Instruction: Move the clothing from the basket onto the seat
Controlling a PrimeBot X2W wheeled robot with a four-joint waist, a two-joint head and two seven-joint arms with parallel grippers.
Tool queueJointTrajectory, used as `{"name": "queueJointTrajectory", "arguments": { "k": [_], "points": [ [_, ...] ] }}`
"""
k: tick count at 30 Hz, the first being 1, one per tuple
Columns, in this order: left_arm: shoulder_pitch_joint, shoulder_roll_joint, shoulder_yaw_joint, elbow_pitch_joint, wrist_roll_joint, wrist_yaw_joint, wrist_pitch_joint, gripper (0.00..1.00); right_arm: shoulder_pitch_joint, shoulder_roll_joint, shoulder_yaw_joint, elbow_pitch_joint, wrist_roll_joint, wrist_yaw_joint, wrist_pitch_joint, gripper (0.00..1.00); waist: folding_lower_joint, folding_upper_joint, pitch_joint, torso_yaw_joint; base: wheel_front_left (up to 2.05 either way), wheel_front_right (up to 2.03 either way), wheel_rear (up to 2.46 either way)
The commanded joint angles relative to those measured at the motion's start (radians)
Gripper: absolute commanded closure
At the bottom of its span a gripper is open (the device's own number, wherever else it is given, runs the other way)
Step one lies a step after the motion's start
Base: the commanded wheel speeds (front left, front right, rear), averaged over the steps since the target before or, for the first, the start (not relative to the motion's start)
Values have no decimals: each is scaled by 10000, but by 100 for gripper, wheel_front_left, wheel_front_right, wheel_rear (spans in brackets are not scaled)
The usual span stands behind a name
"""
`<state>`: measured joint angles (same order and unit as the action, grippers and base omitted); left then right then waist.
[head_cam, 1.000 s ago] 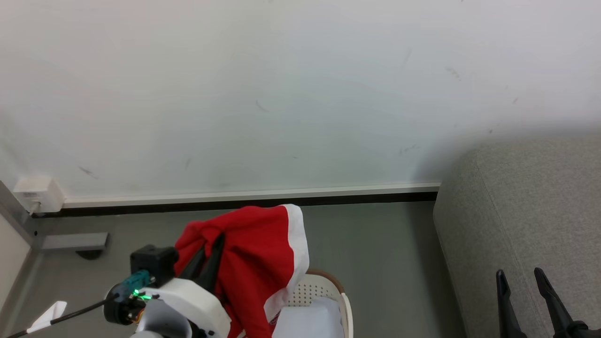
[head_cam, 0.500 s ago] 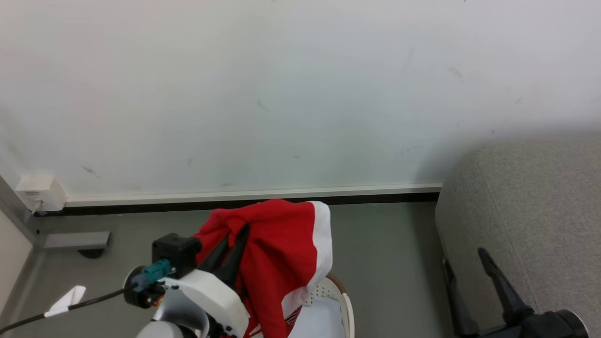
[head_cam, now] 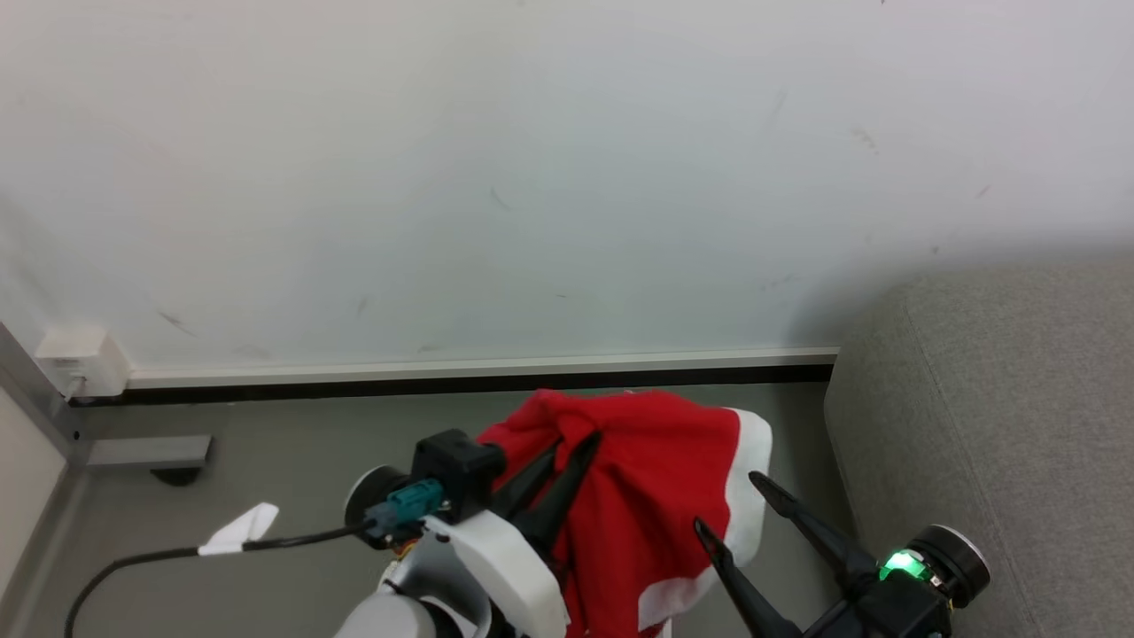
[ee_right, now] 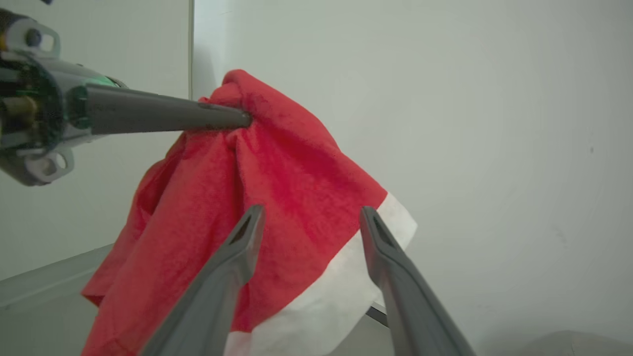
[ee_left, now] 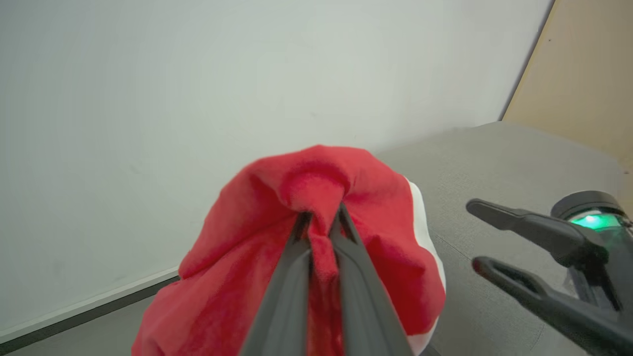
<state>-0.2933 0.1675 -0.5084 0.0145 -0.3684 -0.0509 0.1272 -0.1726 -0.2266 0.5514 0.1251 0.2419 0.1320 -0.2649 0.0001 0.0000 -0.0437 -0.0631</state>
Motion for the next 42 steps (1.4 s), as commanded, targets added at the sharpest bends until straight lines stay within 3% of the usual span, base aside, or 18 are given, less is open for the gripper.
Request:
{"name": "queueJointTrajectory", "arguments": {
  "k": [1, 9, 23, 34, 41, 42],
  "points": [
    [-147, -65, -120, -141, 166, -92, 47, 100, -245, -224, 206, 149, 85, -25, 34, 0, -1, 0, -8, 11, 0, 0, 0],
    [-248, -171, -946, -606, -203, -482, 325, 100, -972, -1149, 1132, 510, 899, -25, 579, 0, -1, 0, 3, 66, 0, 0, 0],
    [-558, 167, -1954, -422, -910, -761, 463, 100, -2043, -2375, 3011, -299, 2507, -25, 1186, 0, -1, 0, -73, 3, 0, 0, 0],
    [-1016, 295, -2630, -209, -1907, -810, 524, 100, -2936, -2744, 3881, -497, 2828, -25, 845, 0, -1, 0, -25, 7, 0, 0, 0],
    [-1377, 311, -2867, -61, -2415, -816, 319, 100, -3272, -2446, 4229, -21, 3242, -25, 589, 0, -1, 0, -28, 1, 0, 0, 0],
    [-1403, 321, -2894, -54, -2460, -816, 286, 100, -3307, -2405, 4290, 86, 3331, -25, 586, 16, -1, 0, -33, 8, 0, 0, 0]
  ]
}}
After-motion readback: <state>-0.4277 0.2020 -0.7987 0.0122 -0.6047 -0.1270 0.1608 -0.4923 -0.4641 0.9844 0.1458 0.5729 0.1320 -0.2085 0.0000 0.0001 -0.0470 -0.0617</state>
